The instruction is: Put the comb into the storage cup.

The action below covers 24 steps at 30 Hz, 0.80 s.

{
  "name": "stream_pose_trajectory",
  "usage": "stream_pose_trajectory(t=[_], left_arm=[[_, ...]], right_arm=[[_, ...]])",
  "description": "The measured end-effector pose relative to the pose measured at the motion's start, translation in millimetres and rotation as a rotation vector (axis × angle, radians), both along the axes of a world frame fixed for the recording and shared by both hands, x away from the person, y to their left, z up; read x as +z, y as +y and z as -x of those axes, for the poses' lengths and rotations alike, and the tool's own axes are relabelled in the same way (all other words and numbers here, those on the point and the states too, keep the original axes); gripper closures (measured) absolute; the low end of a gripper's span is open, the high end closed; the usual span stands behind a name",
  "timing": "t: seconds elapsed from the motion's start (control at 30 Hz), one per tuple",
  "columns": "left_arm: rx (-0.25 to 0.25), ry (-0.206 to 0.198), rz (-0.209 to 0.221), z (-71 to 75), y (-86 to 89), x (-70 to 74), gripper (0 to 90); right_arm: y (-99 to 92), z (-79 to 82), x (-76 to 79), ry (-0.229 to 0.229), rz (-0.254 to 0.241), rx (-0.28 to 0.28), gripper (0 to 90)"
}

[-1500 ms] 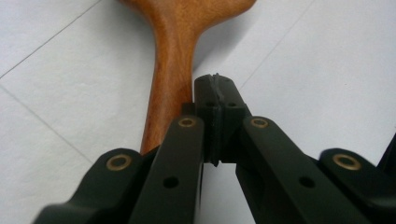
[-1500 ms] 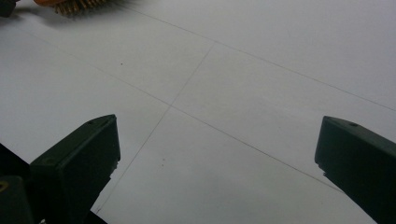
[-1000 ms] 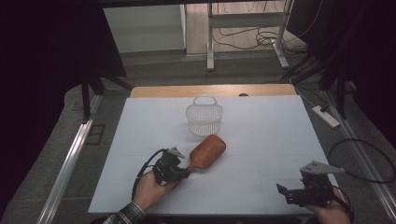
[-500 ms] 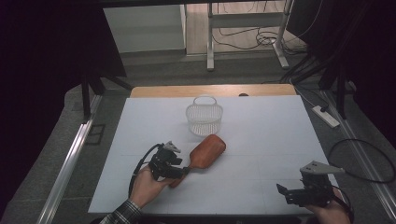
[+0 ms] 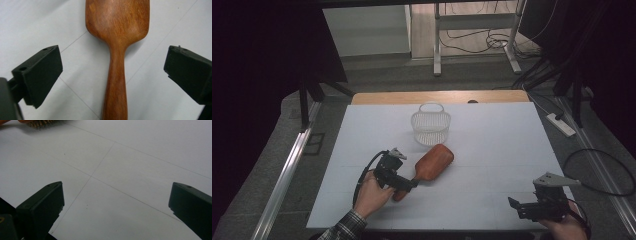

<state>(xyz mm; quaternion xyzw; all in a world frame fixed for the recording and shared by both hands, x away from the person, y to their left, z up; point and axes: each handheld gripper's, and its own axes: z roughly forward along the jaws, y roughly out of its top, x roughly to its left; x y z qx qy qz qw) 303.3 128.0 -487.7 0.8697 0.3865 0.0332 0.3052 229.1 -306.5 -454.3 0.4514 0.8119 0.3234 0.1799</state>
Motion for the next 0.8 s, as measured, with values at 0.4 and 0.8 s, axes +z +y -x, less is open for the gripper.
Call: stream_pose_trajectory(t=[0.4, 0.8], left_arm=[[-0.031, -0.022, 0.0, -4.6, -10.0, -10.9, 0.0], [-0.073, 0.037, -0.022, -4.3, -19.8, -21.7, 0.0]], right_arm=[[0.1, 0.0, -0.1, 0.001, 0.002, 0.0, 0.0], [0.2, -0.1, -0.2, 0.002, 0.002, 0.001, 0.0]])
